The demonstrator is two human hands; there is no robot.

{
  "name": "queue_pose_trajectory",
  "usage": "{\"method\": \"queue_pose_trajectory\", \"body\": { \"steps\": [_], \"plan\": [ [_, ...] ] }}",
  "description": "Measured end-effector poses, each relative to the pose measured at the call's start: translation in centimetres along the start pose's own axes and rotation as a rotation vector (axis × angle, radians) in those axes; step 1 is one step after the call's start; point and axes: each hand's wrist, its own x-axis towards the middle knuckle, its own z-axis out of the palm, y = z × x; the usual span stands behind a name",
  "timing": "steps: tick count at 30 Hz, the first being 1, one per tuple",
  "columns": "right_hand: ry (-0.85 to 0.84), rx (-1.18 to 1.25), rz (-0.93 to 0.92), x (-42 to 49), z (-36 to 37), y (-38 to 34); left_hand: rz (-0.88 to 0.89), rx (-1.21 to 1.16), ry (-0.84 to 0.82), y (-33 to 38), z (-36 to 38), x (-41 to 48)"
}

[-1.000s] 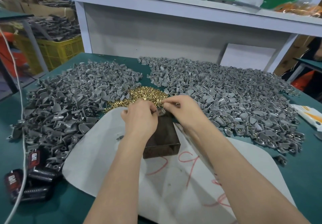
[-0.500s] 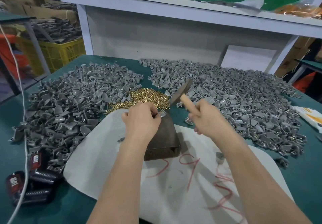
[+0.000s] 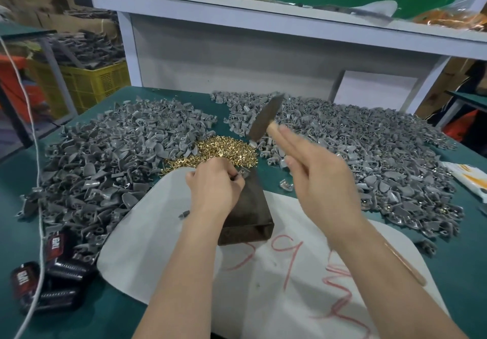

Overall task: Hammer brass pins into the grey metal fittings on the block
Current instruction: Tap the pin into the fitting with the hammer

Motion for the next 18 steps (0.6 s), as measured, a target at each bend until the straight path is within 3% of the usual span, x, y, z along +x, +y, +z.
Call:
{"method": "queue_pose_trajectory", "body": {
  "steps": [1,4,6,9,13,18],
  "plan": [
    [-0.003,-0.001,-0.012,0.1,0.1,0.0,-0.006,-0.005,-0.004,0.0,0.0,0.1],
    [-0.249,-0.135,-0.008,-0.9,1.2,0.0,0.007,0.006,-0.009,0.0,-0.2,-0.2],
    [-0.197,-0.135,-0.001,-0.4,0.7,0.1,0.011,0.013,-0.010,0.0,-0.2,-0.2],
    [0.028,0.027,-0.015,0.3,0.3,0.2,0.004,0.010,-0.006,0.1,-0.1,0.0],
    [-0.241,-0.050,-0.003,-1.0,1.4,-0.1,0.004,0.012,-0.022,0.2,-0.4,-0.3],
    [-0.150,0.083,0.224,1.3,1.7,2.0,-0.006,0.018,-0.016,0.3,-0.5,-0.3]
  ]
}}
